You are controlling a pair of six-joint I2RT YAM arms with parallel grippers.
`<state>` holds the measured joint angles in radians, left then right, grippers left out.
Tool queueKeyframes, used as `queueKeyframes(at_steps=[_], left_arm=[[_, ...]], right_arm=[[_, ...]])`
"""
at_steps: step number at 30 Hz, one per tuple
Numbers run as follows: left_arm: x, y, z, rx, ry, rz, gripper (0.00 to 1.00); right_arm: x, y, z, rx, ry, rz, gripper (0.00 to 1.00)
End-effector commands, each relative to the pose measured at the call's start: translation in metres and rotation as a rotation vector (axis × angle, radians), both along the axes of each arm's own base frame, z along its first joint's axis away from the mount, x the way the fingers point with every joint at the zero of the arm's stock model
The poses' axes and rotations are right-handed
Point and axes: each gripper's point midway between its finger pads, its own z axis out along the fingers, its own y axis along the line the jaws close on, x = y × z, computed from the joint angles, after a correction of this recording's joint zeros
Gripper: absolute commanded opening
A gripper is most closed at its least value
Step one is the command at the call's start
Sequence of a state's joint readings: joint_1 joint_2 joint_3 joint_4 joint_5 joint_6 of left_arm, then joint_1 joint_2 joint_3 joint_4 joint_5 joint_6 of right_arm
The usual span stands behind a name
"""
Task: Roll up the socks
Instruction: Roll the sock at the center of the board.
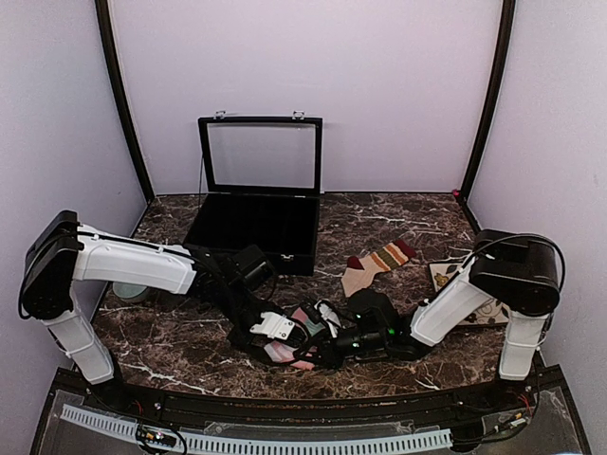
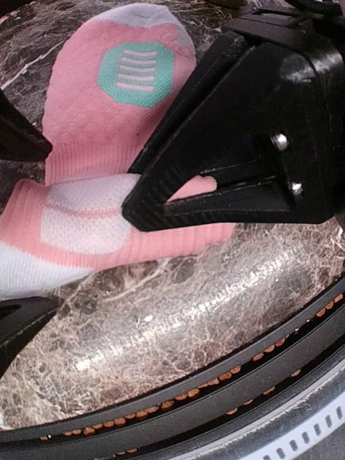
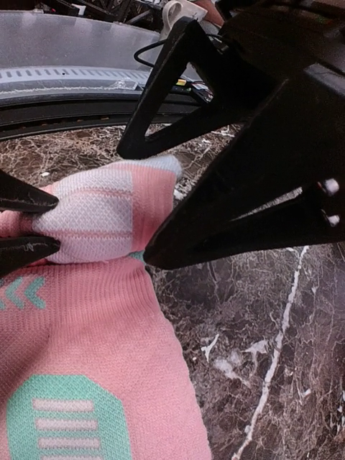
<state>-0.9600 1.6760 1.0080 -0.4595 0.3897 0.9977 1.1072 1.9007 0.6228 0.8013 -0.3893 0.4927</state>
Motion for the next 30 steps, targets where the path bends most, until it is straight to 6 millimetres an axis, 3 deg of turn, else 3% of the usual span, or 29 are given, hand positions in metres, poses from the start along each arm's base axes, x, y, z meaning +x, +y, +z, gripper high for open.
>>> queueKeyframes(at_steps=[1,7,11,14,19,24,30], left_arm=[[0.0,-0.002,-0.006,0.02,-0.02,-0.034,0.64],[-0.015,0.003,-0.01,0.038,0.011,-0.049,0.57],[-0.012,0.0,-0.013,0.033,-0.016,-0.038,0.48],[-0.005,-0.003,-0.022,0.061,-0.015,-0.016,0.35],[-0.006,-0.004,-0.032,0.096,0.026,0.0,0.0],[-0.017,0.0,-0.038,0.162,0.158,0.03,0.0],[-0.025,0.005,-0.044,0.234,0.425,0.147,0.0]], right_arm=[[-0.007,-0.032,-0.057,-0.203,0.108,-0.029,0.0],[-0.007,-0.033,-0.058,-0.203,0.12,-0.027,0.0],[-0.007,-0.029,-0.056,-0.201,0.115,-0.014,0.0],[-0.007,-0.029,-0.054,-0.199,0.113,-0.012,0.01],[-0.006,-0.029,-0.048,-0.194,0.097,-0.005,0.06],[0.004,-0.031,-0.025,-0.156,-0.03,-0.02,0.26],[0.02,-0.048,0.004,-0.128,-0.266,-0.075,0.35]])
